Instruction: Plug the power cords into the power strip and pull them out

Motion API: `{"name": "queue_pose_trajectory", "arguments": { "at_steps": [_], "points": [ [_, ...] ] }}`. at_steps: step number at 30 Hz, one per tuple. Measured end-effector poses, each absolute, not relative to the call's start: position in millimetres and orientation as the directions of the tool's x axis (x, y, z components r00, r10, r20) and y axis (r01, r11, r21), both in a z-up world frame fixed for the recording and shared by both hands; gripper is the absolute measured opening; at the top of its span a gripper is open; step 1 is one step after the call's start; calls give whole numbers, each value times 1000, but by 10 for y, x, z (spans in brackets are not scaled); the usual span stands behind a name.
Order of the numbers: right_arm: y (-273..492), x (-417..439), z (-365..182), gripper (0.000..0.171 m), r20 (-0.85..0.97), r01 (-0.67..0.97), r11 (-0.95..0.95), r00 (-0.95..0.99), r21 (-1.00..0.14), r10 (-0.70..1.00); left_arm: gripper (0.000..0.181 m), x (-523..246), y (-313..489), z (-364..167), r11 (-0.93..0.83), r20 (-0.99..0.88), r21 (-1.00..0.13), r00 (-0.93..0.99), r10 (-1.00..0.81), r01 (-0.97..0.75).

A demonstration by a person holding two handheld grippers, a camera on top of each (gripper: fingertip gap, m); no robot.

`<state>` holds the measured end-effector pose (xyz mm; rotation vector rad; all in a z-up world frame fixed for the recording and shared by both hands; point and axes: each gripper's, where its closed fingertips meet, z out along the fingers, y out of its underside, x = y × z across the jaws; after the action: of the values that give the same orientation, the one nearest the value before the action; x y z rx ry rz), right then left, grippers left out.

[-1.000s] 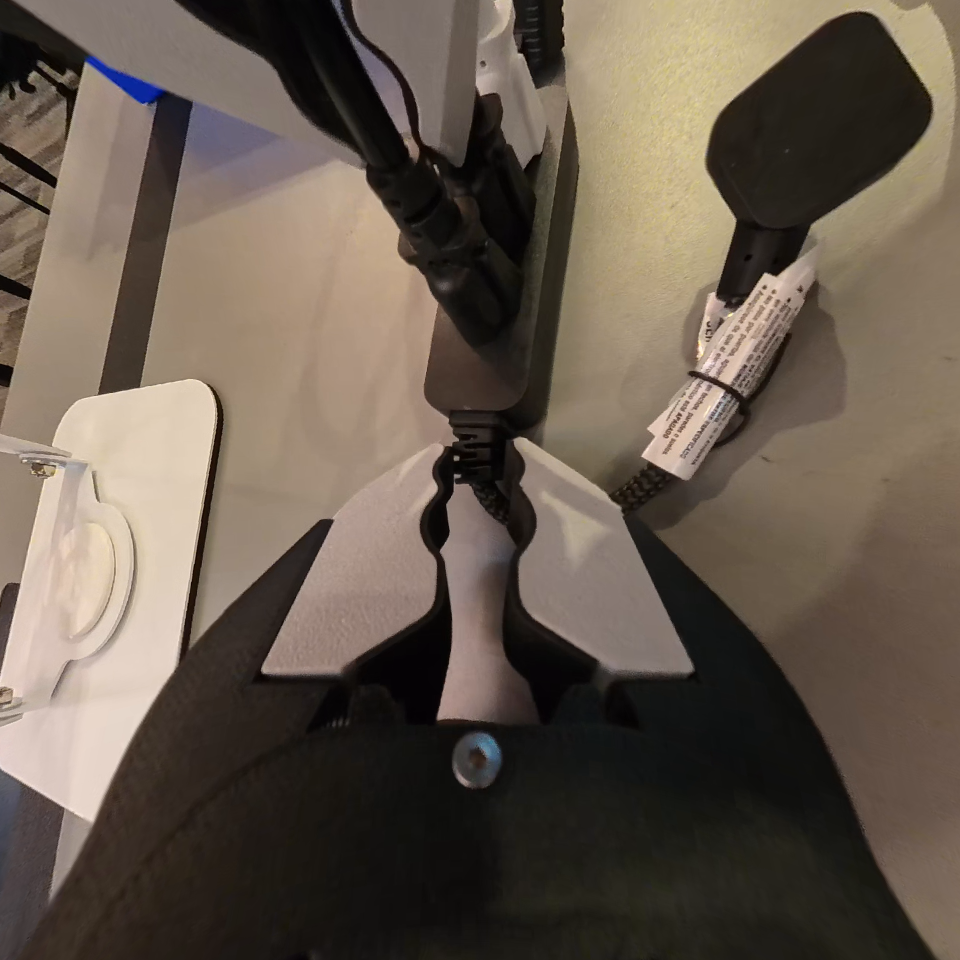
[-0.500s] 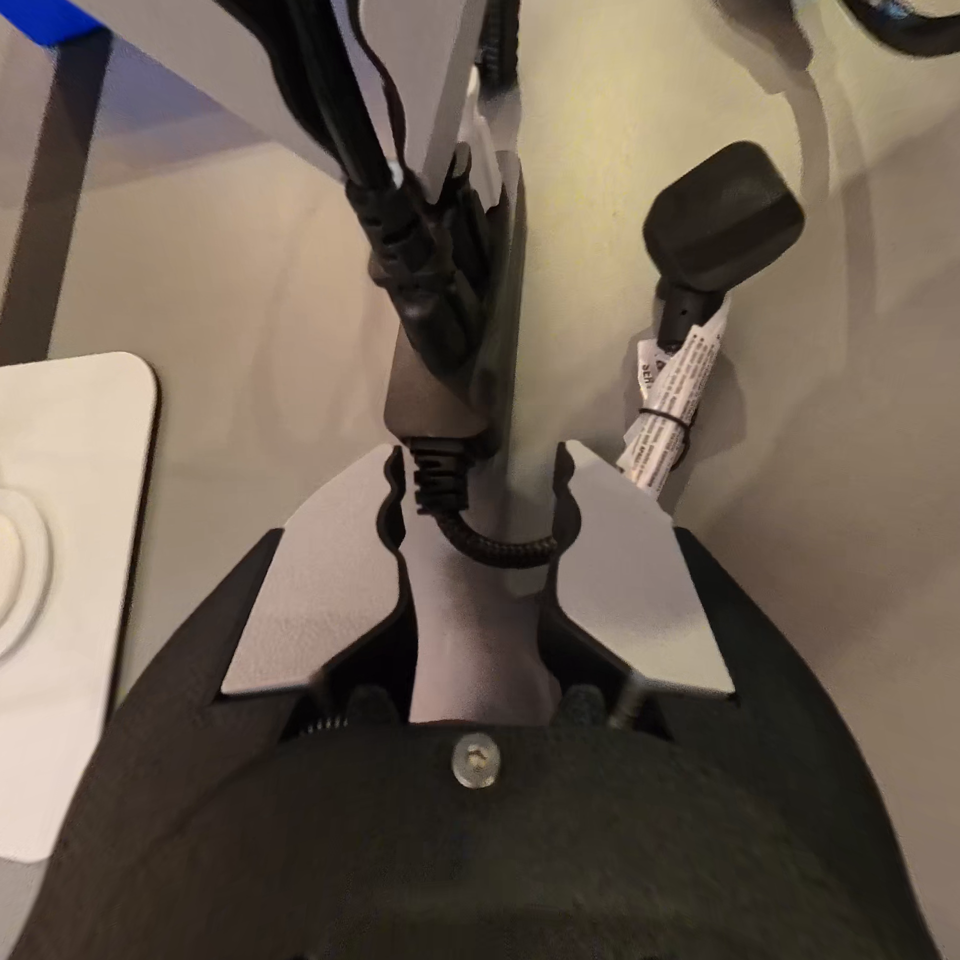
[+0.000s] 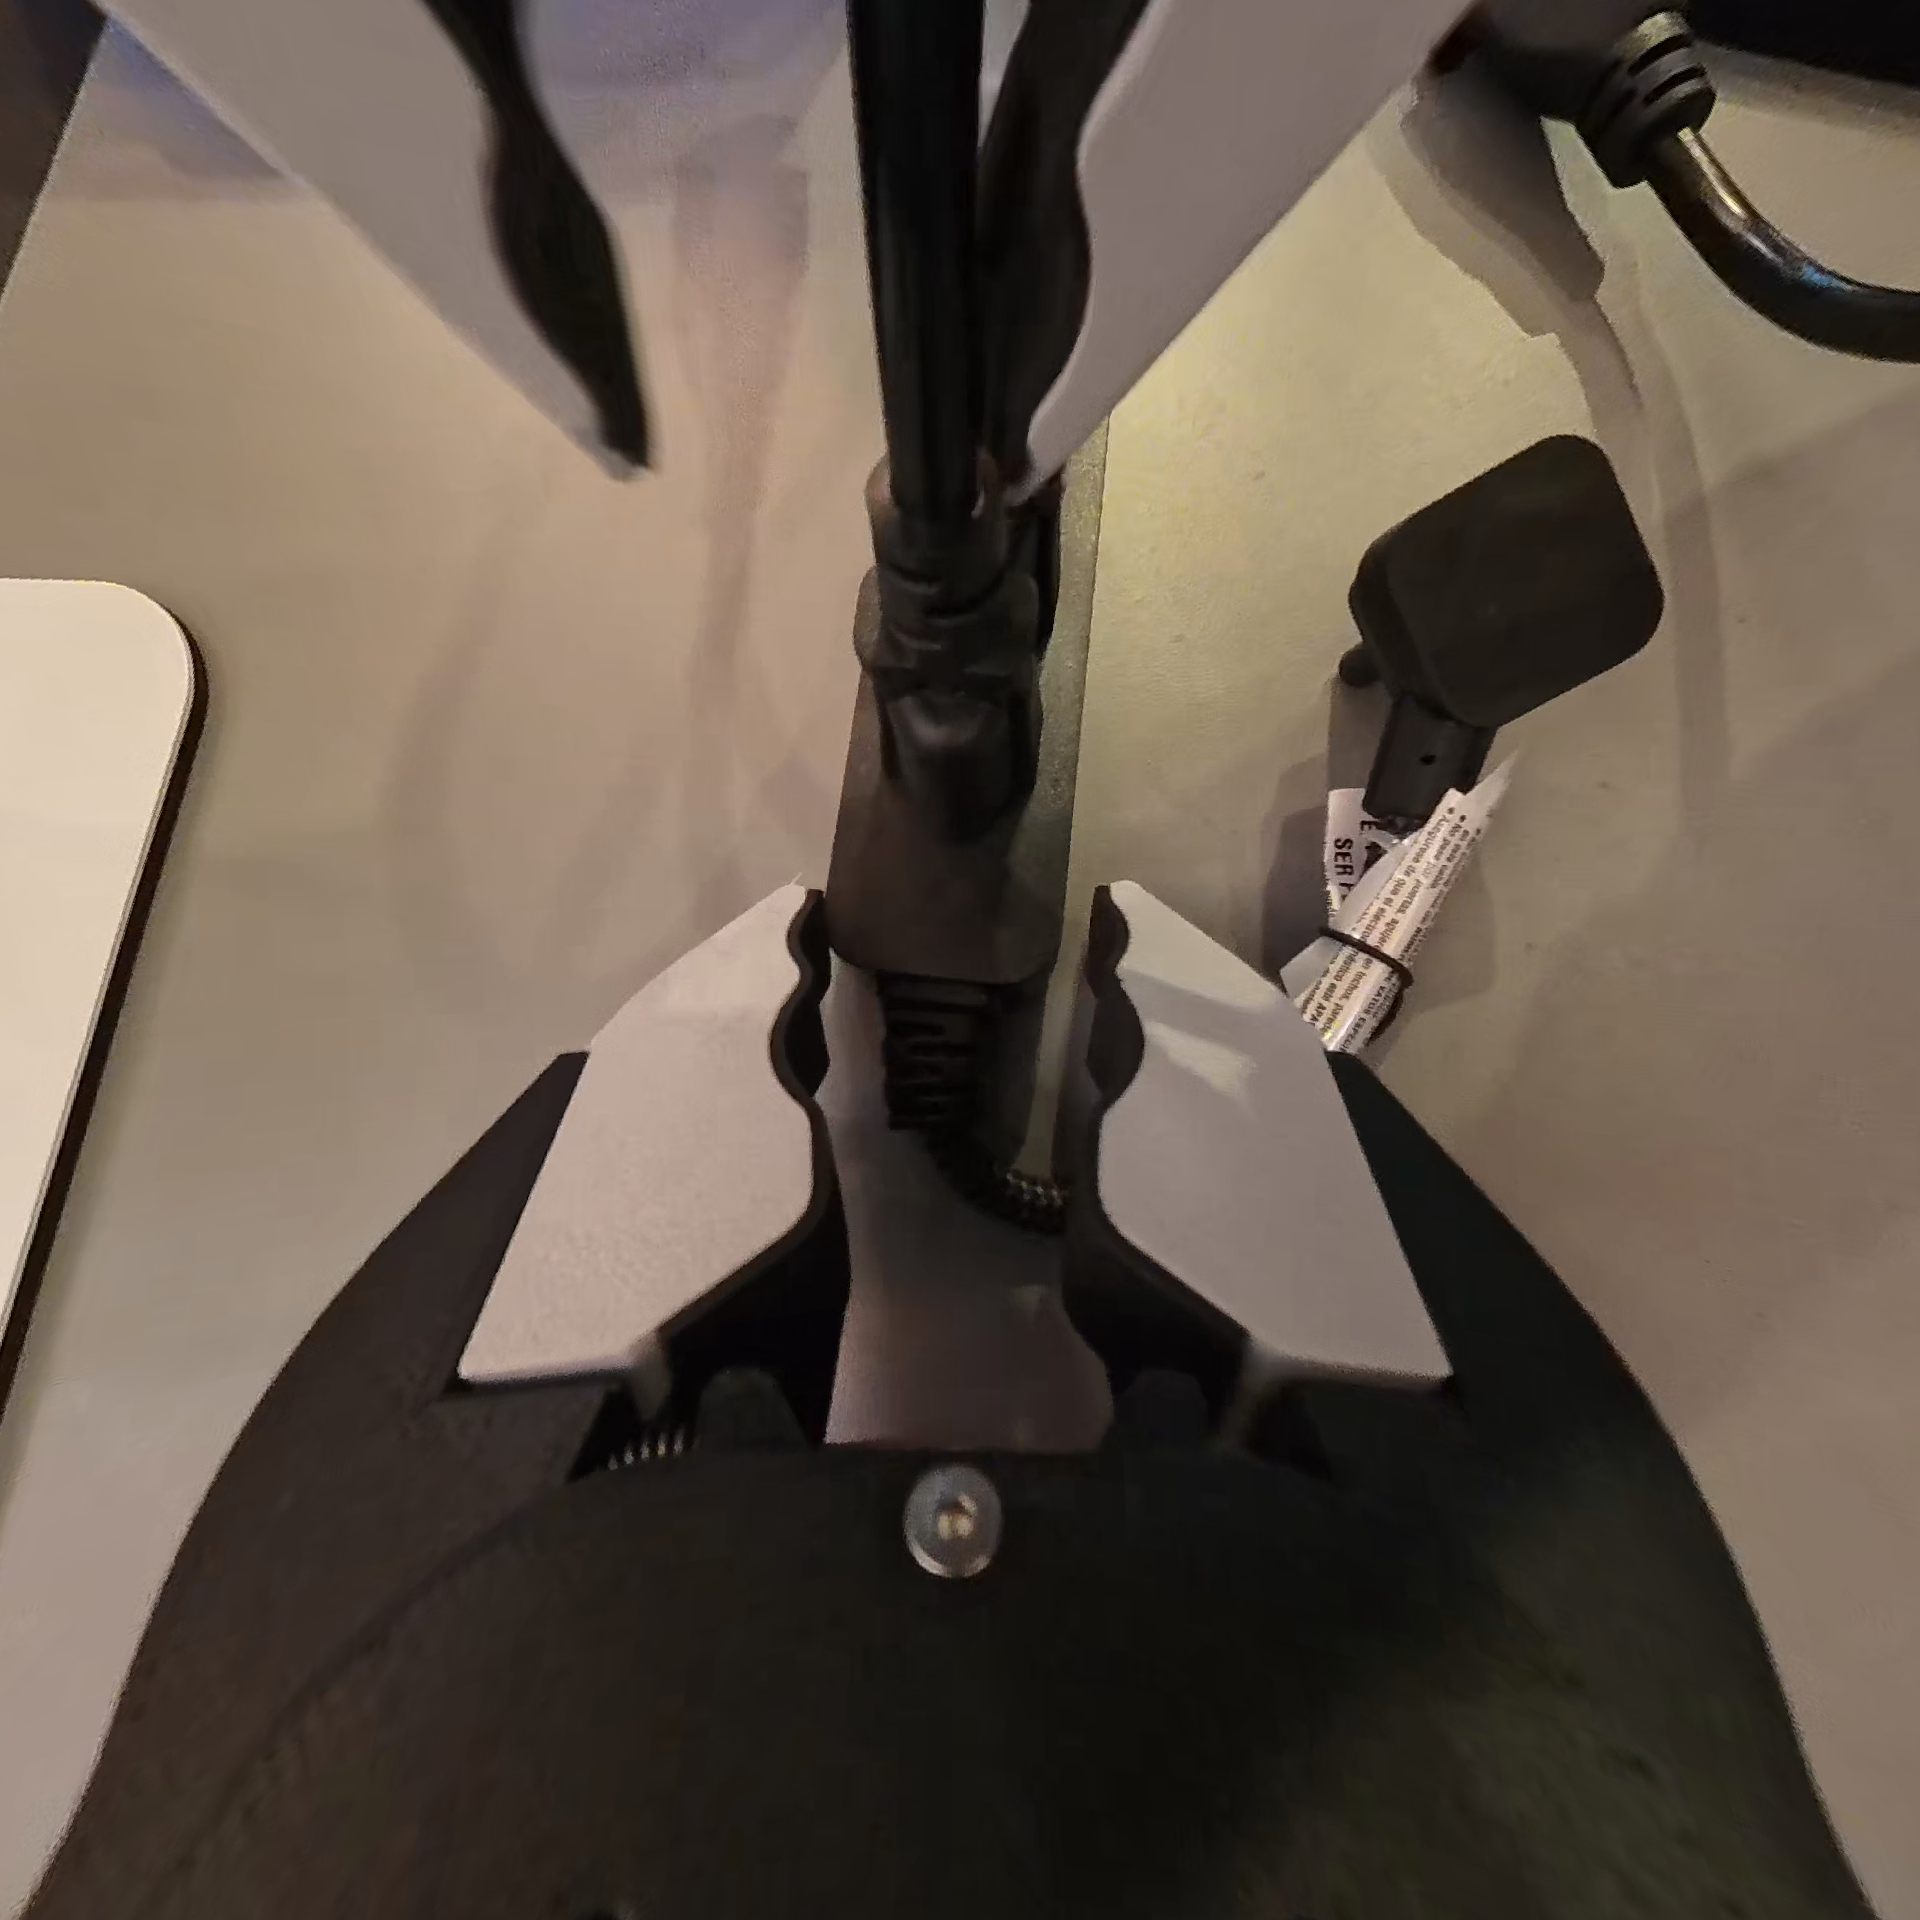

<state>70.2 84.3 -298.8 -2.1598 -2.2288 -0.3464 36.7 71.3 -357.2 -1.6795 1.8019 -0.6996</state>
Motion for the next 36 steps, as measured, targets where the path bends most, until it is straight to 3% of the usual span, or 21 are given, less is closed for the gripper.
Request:
{"name": "queue_pose_trajectory", "arguments": {
  "at_steps": [1, 4, 7, 11, 14, 18, 25, 28, 36],
  "points": [
    [889, 699, -2930, 45, 205, 990, 11, -40, 139, 978, 46, 366, 714, -3573, 73, -57, -713, -46, -997, -698],
    [960, 615, -2684, 59, 300, 998, -10, -9, 64, 954, 41, 364, 740, -3561, 62, -55, -718, -32, -998, -694],
    [946, 614, -2422, 62, 382, 999, -44, 38, 7, 924, 41, 363, 741, -3563, 63, -55, -716, -34, -998, -696],
    [806, 638, -2061, 58, 474, 991, -55, 106, -121, 874, 41, 368, 746, -3565, 65, -57, -711, -34, -998, -700],
    [629, 663, -1785, 46, 508, 959, -44, 186, -280, 841, 41, 366, 748, -3567, 69, -62, -707, -35, -997, -703],
    [461, 892, -1540, 42, 538, 896, -43, 302, -441, 787, 41, 352, 752, -3570, 79, -72, -695, -41, -997, -714],
    [577, 1212, -1098, 55, 505, 689, 41, 489, -724, 711, 42, 304, 771, -3578, 85, -73, -691, -47, -996, -718],
    [787, 1281, -663, 73, 488, 543, 132, 588, -829, 645, 41, 305, 771, -3579, 69, -53, -702, -44, -998, -709],
    [1108, 1538, -298, 77, 406, 292, 283, 703, -914, 584, 41, 306, 773, -3582, 78, -62, -696, -48, -997, -714]
  ]
}}
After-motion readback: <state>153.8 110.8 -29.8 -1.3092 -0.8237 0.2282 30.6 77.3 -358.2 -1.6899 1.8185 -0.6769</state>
